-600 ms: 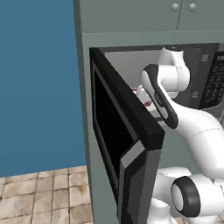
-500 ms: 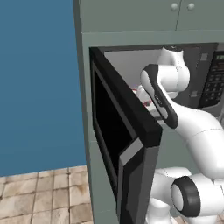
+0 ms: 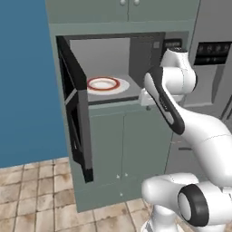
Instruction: Pick the carrot from the counter and place it in the microwave.
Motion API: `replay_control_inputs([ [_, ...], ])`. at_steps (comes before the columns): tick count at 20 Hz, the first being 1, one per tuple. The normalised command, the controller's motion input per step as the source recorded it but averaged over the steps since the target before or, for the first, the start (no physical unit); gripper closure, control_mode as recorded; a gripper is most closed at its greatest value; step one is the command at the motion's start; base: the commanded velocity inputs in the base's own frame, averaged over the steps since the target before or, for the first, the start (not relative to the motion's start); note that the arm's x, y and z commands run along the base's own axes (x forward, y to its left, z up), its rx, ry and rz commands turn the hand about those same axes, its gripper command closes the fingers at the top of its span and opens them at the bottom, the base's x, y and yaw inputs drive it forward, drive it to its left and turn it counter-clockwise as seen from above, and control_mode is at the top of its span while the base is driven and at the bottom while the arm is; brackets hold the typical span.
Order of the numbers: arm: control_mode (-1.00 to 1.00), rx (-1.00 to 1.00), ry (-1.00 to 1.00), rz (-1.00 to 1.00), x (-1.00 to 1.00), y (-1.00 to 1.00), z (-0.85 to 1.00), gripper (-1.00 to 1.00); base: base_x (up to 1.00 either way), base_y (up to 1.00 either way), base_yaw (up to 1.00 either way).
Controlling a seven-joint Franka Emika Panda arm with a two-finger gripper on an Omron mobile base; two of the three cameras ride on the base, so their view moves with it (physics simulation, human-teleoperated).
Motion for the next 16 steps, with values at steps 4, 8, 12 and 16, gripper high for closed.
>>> replay_control_inputs([
  [4,1.0,0.0,0.0,0.0,0.0,0.0,0.0,-1.0,0.11,-0.43,-0.45],
  [8,1.0,0.0,0.0,0.0,0.0,0.0,0.0,-1.0,0.21,-0.4,-0.55],
  [12,1.0,0.0,0.0,0.0,0.0,0.0,0.0,-1.0,0.31,-0.28,-0.71],
  [16,1.0,0.0,0.0,0.0,0.0,0.0,0.0,-1.0,0.65,-0.35,-0.61],
])
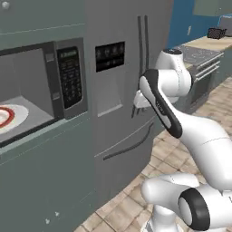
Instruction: Pick the carrot from the counter and place it in the microwave.
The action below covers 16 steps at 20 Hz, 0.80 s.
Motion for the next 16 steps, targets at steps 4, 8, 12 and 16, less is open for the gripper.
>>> replay_control_inputs([
  [4,1.0,0.0,0.0,0.0,0.0,0.0,0.0,-1.0,1.0,-0.44,-0.42],
  [8,1.0,0.0,0.0,0.0,0.0,0.0,0.0,-1.0,1.0,-0.44,-0.34],
  [12,1.0,0.0,0.0,0.0,0.0,0.0,0.0,-1.0,1.0,-0.48,-0.23],
  [16,1.0,0.0,0.0,0.0,0.0,0.0,0.0,-1.0,1.0,-0.48,-0.14],
])
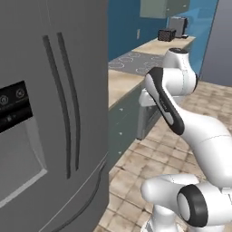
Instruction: Pick the carrot from the counter and place it in the microwave.
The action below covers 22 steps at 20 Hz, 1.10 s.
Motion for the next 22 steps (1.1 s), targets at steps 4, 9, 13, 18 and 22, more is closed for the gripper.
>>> replay_control_inputs([
  [4,1.0,0.0,0.0,0.0,0.0,0.0,0.0,-1.0,1.0,-0.34,-0.04],
  [9,1.0,0.0,0.0,0.0,0.0,0.0,0.0,-1.0,1.0,-0.25,0.17],
  [13,1.0,0.0,0.0,0.0,0.0,0.0,0.0,-1.0,1.0,-0.21,0.46],
  [18,1.0,0.0,0.0,0.0,0.0,0.0,0.0,-1.0,0.99,-0.25,0.66],
  [22,1.0,0.0,0.0,0.0,0.0,0.0,0.0,-1.0,0.6,-0.43,0.74],
])
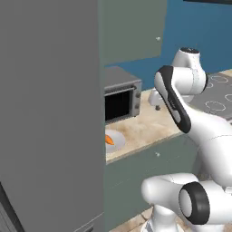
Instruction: Pick the carrot from the counter and place it in the microwave.
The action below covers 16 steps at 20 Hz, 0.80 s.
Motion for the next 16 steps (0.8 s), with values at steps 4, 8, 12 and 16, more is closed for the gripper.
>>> replay_control_inputs([
  [4,1.0,0.0,0.0,0.0,0.0,0.0,0.0,-1.0,0.11,-0.5,0.74],
  [8,1.0,0.0,0.0,0.0,0.0,0.0,0.0,-1.0,0.0,-0.45,0.64],
  [12,1.0,0.0,0.0,0.0,0.0,0.0,0.0,-1.0,0.09,-0.21,0.51],
  [16,1.0,0.0,0.0,0.0,0.0,0.0,0.0,-1.0,0.42,-0.28,0.4],
])
